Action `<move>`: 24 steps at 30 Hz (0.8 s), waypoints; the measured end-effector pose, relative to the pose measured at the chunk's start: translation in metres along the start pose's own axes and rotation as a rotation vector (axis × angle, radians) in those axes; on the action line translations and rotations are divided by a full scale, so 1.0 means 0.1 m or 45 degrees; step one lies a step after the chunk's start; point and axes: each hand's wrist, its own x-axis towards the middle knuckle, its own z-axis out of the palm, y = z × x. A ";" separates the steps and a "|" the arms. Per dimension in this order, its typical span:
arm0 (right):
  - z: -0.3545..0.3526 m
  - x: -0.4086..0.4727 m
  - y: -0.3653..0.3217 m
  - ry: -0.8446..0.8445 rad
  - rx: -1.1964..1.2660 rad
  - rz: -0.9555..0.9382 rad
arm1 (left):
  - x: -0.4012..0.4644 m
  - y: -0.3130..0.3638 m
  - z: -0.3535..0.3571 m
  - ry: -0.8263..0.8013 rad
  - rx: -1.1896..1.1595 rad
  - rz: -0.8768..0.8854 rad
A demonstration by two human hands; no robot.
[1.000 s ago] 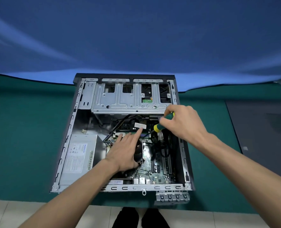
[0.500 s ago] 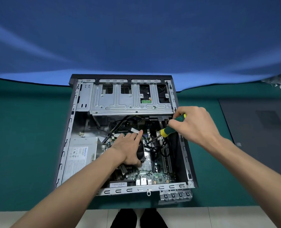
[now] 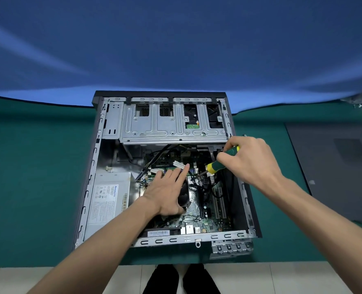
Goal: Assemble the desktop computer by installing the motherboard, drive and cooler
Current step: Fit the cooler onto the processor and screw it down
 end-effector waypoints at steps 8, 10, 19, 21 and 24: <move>-0.02 0.01 -0.01 -0.008 0.026 0.009 | 0.01 -0.02 0.02 -0.054 -0.087 -0.016; -0.02 0.01 -0.02 -0.012 0.035 0.018 | 0.01 -0.02 0.02 -0.045 -0.089 -0.022; -0.03 0.03 -0.18 -0.018 -0.068 -0.005 | 0.06 0.11 0.01 0.426 -0.375 -0.298; -0.03 0.04 -0.21 -0.034 -0.086 0.009 | 0.11 0.13 -0.01 0.468 -0.368 -0.388; -0.06 0.05 -0.25 -0.067 -0.114 0.030 | 0.20 0.12 0.01 0.481 -0.328 -0.523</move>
